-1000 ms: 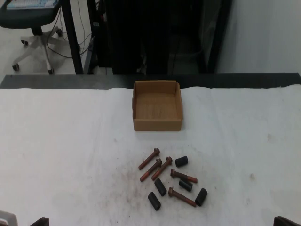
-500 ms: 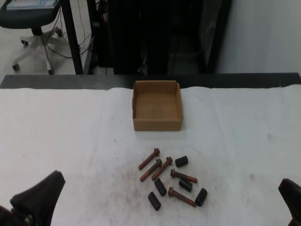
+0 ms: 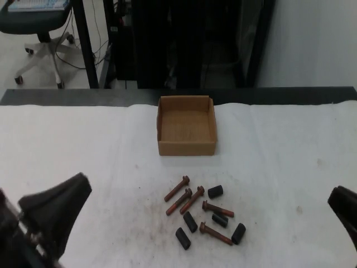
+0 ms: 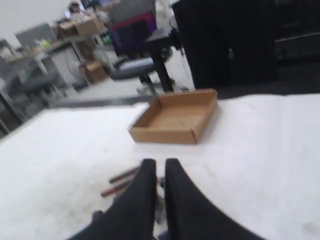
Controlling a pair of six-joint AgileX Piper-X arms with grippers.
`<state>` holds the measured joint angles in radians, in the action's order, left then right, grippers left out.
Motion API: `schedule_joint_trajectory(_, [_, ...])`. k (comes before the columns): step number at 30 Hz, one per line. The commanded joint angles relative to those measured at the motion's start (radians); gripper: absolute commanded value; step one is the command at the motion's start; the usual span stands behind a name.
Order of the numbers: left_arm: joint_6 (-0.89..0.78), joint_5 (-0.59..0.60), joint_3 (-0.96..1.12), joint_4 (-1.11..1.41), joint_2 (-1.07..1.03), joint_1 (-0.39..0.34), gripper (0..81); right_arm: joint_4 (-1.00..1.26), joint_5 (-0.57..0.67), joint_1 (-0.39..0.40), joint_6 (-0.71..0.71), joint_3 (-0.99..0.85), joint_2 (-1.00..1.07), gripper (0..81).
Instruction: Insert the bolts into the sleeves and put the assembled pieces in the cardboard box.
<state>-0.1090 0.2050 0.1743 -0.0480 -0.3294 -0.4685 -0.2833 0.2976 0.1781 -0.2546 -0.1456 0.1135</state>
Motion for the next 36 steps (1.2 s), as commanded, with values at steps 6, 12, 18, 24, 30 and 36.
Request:
schedule_joint_trajectory(6, [0.095, 0.003, 0.357, -0.337, -0.474, -0.002, 0.1, -0.250, -0.097, -0.002, 0.255, -0.321, 0.453, 7.2])
schedule_joint_trajectory(12, [0.226, 0.036, 0.627, -0.431, -0.863, -0.002, 4.1, -0.260, -0.055, -0.002, 0.255, -0.528, 0.785, 7.4])
schedule_joint_trajectory(18, [0.244, 0.131, 0.827, -0.457, -1.122, -0.011, 32.7, -0.243, 0.020, -0.002, 0.255, -0.645, 0.976, 33.1])
schedule_joint_trajectory(24, [0.416, 0.092, 0.997, -0.585, -1.340, -0.084, 37.0, -0.167, -0.053, -0.002, 0.255, -0.649, 0.995, 36.1])
schedule_joint_trajectory(30, [0.485, -0.037, 1.171, -0.725, -1.519, -0.143, 37.0, -0.170, -0.053, -0.002, 0.255, -0.649, 0.995, 35.1])
schedule_joint_trajectory(36, [0.571, -0.107, 1.232, -0.771, -1.582, -0.143, 37.0, -0.208, -0.053, -0.002, 0.255, -0.649, 0.995, 35.1])
